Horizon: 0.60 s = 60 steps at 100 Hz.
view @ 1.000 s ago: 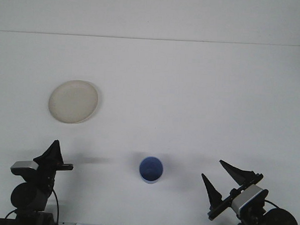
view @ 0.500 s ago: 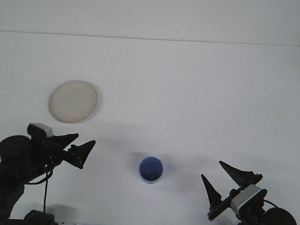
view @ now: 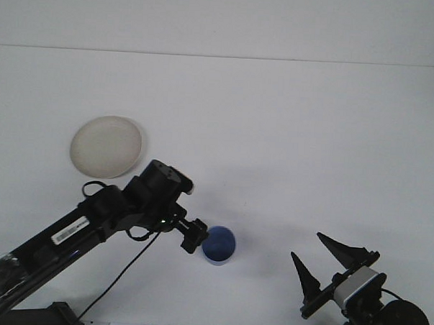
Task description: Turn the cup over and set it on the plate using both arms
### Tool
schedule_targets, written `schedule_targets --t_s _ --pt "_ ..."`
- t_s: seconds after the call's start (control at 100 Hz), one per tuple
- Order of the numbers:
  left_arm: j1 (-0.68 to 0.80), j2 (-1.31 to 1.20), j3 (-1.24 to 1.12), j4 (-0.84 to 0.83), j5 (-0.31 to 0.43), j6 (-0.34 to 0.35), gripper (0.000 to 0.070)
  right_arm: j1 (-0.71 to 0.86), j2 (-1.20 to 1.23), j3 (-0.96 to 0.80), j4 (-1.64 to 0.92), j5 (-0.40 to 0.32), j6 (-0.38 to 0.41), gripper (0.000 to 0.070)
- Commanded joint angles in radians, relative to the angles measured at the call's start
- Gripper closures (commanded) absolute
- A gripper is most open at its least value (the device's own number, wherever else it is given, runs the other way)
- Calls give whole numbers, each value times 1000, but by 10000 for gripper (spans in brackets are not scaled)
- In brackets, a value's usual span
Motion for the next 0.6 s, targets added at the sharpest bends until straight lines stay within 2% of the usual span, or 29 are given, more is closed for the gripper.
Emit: schedule_targets --t_s 0.0,0.14,0.32,0.49,0.52,0.59 --pt "-27 51 39 -9 -10 17 157 9 0 9 10 1 6 235" --pt "-65 129 48 -8 -16 45 158 9 0 9 10 1 6 235" --pt "-90 205 48 16 -87 49 179 9 0 9 10 1 6 235" --pt "-102 256 48 28 -87 49 343 9 0 9 10 1 6 235" --pt "-103 261 48 27 -87 49 393 9 0 9 10 1 6 235" --pt "-104 262 48 23 -87 54 561 9 0 9 10 1 6 235"
